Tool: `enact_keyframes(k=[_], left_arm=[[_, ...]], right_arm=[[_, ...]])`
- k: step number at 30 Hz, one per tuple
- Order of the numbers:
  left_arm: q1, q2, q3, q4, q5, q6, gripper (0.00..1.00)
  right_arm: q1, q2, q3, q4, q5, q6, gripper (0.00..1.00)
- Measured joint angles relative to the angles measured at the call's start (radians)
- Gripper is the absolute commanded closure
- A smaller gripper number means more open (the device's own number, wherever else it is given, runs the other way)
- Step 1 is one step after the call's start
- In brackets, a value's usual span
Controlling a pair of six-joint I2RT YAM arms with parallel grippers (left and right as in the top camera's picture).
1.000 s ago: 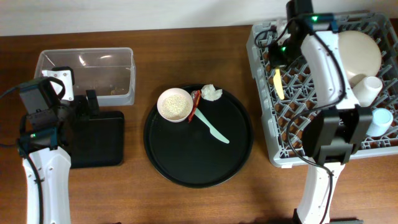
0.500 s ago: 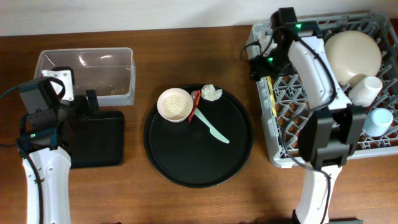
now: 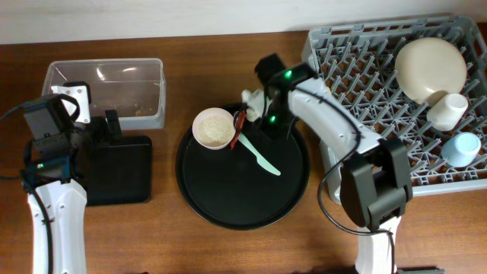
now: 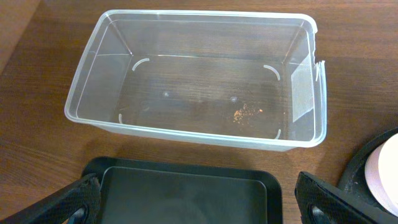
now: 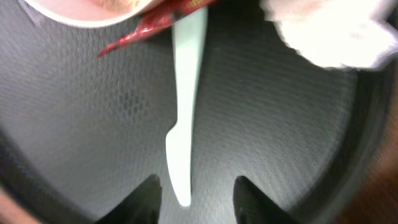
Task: Sort waste into correct bins and load items into the dishwasher rack
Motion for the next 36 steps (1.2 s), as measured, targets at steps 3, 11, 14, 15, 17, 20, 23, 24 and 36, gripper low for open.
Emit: enact_keyframes(k=[3, 11, 14, 15, 17, 20, 23, 24, 36], left_arm=[[0.0, 0.0, 0.0, 0.0, 0.0, 0.0, 0.01], [0.0, 0.0, 0.0, 0.0, 0.0, 0.0, 0.01], [0.0, 0.0, 0.0, 0.0, 0.0, 0.0, 0.01], [0.0, 0.0, 0.0, 0.0, 0.0, 0.0, 0.01], [0.0, 0.0, 0.0, 0.0, 0.0, 0.0, 0.01], [0.0, 0.0, 0.0, 0.0, 0.0, 0.0, 0.01], [0.0, 0.0, 0.0, 0.0, 0.0, 0.0, 0.01], [0.0, 0.0, 0.0, 0.0, 0.0, 0.0, 0.01], [0.0, 0.0, 0.0, 0.0, 0.0, 0.0, 0.01]], right_arm=[[0.009, 0.001, -0.082, 0.083, -0.037, -0.083, 0.51], [0.01, 0.002, -0.217, 0.3, -0.129, -0.154, 0.51], [0.01, 0.002, -0.235, 0.344, -0.131, -0.156, 0.52], [0.01, 0.002, -0.238, 0.367, -0.131, -0.157, 0.52], [0.01, 0.002, -0.241, 0.395, -0.131, -0.159, 0.55], [0.011, 0.013, -0.242, 0.421, -0.135, -0.159, 0.57], [0.01, 0.043, -0.241, 0.465, -0.138, -0.153, 0.7], [0.009, 0.045, -0.241, 0.475, -0.138, -0.146, 0.73], [0.007, 0.054, -0.233, 0.398, -0.187, -0.102, 0.89]])
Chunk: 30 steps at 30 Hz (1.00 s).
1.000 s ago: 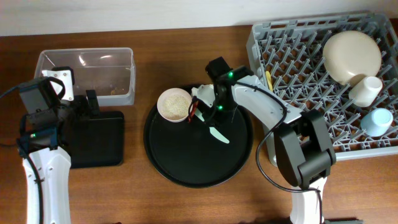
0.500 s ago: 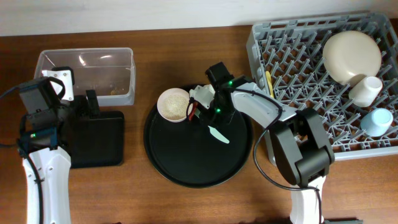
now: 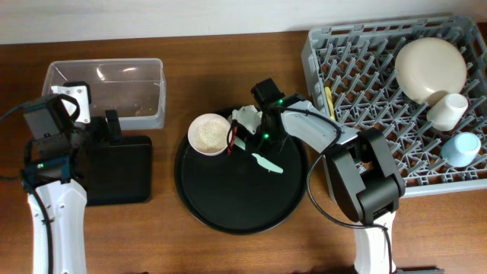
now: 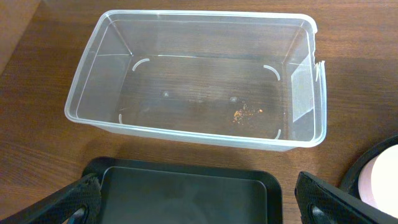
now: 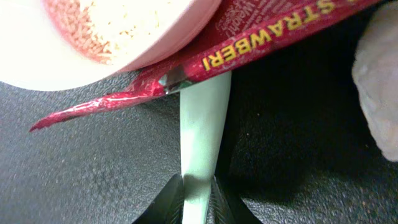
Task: Sort waste into correct bins and load items into the dishwasher rack
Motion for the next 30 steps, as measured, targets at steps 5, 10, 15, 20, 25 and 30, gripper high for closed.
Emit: enact_keyframes(k=[5, 10, 15, 20, 25, 30], left_arm=[[0.0, 0.0, 0.0, 0.0, 0.0, 0.0, 0.01], [0.0, 0.0, 0.0, 0.0, 0.0, 0.0, 0.01], [0.0, 0.0, 0.0, 0.0, 0.0, 0.0, 0.01], [0.0, 0.0, 0.0, 0.0, 0.0, 0.0, 0.01], [0.0, 0.0, 0.0, 0.0, 0.0, 0.0, 0.01], [0.0, 0.0, 0.0, 0.0, 0.0, 0.0, 0.01]], right_arm=[[-0.003, -0.002, 0.007, -0.087, -0.018, 0.003, 0.94], [0.0, 0.004, 0.003, -0.164, -0.027, 0.003, 0.86], [0.007, 0.004, 0.004, -0.228, -0.043, -0.016, 0.78], [0.048, 0.004, 0.017, -0.256, -0.022, -0.047, 0.66], [0.066, 0.025, 0.088, -0.239, 0.042, 0.005, 0.62], [0.066, 0.027, 0.114, -0.182, 0.119, 0.098, 0.56]])
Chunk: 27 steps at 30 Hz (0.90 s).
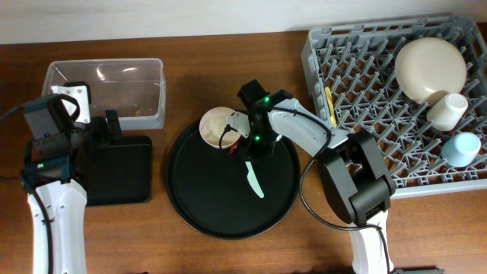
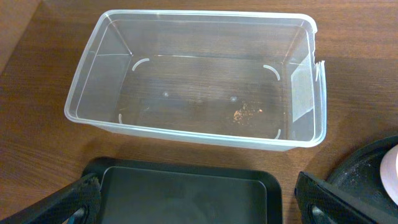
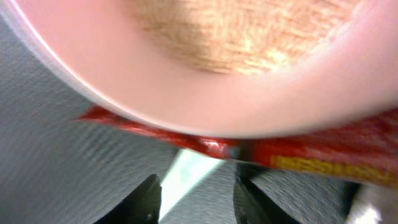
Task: Sort waste into correct bins and load items into the dishwasher rack
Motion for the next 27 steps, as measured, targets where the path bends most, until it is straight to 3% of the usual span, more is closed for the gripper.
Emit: enact_keyframes(k=[13, 22, 27], left_arm=[[0.0, 0.0, 0.0, 0.0, 0.0, 0.0, 0.01], [0.0, 0.0, 0.0, 0.0, 0.0, 0.0, 0.01], [0.0, 0.0, 0.0, 0.0, 0.002, 0.0, 0.01]], right_arm=[[0.0, 0.003, 0.013, -0.002, 0.126, 0.075, 0.55], [-0.008, -0.09, 0.255, -0.215, 0.175, 0.174, 0.49], [-0.062, -0.176, 0.345, -0.228, 0.179, 0.262, 0.41]])
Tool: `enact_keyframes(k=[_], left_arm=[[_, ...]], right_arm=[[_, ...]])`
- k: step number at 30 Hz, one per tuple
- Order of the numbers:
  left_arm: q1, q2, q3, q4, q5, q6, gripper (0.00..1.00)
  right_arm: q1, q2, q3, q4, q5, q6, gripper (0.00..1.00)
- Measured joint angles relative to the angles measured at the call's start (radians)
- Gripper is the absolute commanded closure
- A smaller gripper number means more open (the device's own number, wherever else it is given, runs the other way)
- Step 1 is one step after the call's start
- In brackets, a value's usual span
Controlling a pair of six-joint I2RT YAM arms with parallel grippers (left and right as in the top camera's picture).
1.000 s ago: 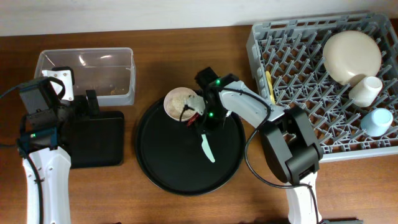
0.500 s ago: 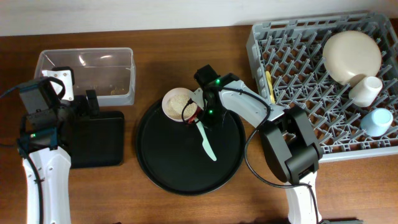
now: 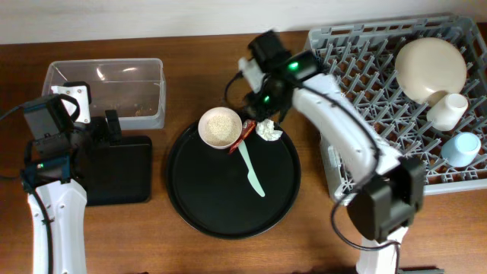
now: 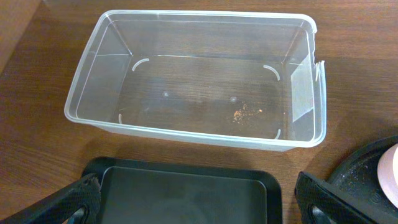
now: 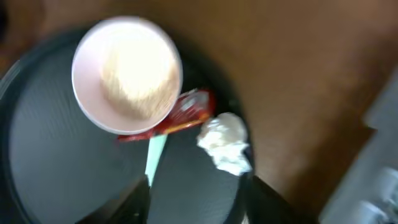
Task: Sort waste into correct bins and load items into the dishwasher rack
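On the round black tray [image 3: 221,209] stand a pink bowl of crumbs [image 3: 220,127], a red wrapper [image 3: 245,132], a crumpled white napkin [image 3: 267,130] and a mint plastic knife [image 3: 252,172]. My right gripper [image 5: 194,205] hangs open and empty above the tray's far edge, over the napkin [image 5: 225,142], the wrapper [image 5: 180,118] and the bowl [image 5: 127,73]. My left gripper [image 4: 196,208] stays open over the black square bin [image 4: 186,193], just before the clear plastic bin [image 4: 193,81].
The grey dishwasher rack [image 3: 365,84] fills the right side, holding a large cream bowl [image 3: 430,67], a white cup [image 3: 449,110] and a pale blue cup [image 3: 460,148]. The clear bin [image 3: 106,90] and black bin [image 3: 118,171] sit at the left.
My right gripper, which was low against the bowl and wrapper, now sits higher and farther back, still open and empty. Knife, bowl and wrapper lie where they were. The left arm is unchanged.
First my right gripper hovered open over the knife, which pointed toward the tray's right. Then its fingers were pinched round the knife handle under the wrapper. After that it was open again and the knife pointed toward the front. Now the gripper is raised.
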Motion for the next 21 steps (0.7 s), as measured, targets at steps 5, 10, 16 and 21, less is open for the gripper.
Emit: enact_keyframes(k=[5, 10, 16, 21], left_arm=[[0.001, 0.0, 0.0, 0.011, 0.2, -0.003, 0.01], [0.001, 0.0, 0.0, 0.045, 0.441, -0.003, 0.01], [0.001, 0.0, 0.0, 0.04, 0.561, -0.003, 0.01], [-0.057, 0.0, 0.0, 0.04, 0.478, -0.035, 0.0]], right_arm=[[-0.063, -0.093, 0.006, -0.031, 0.008, 0.072, 0.22], [-0.086, -0.143, 0.006, -0.047, 0.01, 0.126, 0.09], [-0.126, -0.144, 0.006, -0.034, -0.005, 0.169, 0.02], [-0.126, -0.144, 0.006, -0.023, -0.005, 0.173, 0.02]])
